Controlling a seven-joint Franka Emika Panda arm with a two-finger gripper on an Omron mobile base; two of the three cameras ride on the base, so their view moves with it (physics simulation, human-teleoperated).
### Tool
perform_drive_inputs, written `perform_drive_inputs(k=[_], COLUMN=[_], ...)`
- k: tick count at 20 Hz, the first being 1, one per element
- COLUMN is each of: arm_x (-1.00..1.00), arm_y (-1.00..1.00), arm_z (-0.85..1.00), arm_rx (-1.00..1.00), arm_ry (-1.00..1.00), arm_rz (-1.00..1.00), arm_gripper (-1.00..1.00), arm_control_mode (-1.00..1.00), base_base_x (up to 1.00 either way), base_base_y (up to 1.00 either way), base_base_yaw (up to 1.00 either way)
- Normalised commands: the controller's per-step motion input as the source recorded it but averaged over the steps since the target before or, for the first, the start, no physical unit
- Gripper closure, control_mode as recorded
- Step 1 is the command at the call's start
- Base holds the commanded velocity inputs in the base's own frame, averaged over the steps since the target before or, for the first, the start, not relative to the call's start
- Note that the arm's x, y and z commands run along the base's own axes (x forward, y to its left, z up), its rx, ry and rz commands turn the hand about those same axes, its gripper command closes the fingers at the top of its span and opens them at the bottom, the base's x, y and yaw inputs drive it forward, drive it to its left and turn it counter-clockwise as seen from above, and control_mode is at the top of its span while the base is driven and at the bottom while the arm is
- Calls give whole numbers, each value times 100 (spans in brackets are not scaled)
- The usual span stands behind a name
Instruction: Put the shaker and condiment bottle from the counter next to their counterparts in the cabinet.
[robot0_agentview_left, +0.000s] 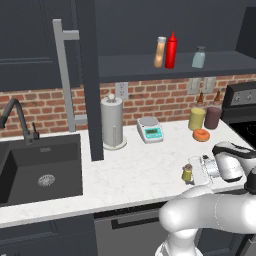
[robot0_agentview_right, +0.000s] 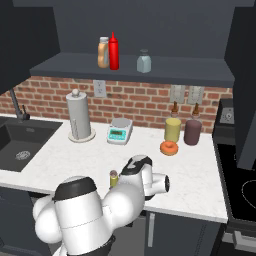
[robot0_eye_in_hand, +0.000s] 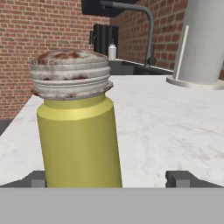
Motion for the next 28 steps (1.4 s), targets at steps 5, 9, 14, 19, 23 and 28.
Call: perform_drive_inputs(k=[5, 9, 14, 19, 23, 28], arm_x=[6, -9, -4, -3, 0, 0], arm_y=[5, -4, -1, 12, 0, -4], arm_z=[-7, 40, 99, 89, 96, 94], arm_rx=[3, 9, 7, 12, -1, -9], arm_ry=[1, 16, 36, 19, 19, 19], arm_rz=[0, -5, -16, -17, -27, -30], arm_gripper=[100, 100, 100, 100, 100, 100], arm_control_mode=[-100, -100, -100, -100, -100, -100], base_base_x=[0, 0, 0, 0, 0, 0], base_base_y=[0, 0, 0, 0, 0, 0], base_base_yaw=[0, 0, 0, 0, 0, 0])
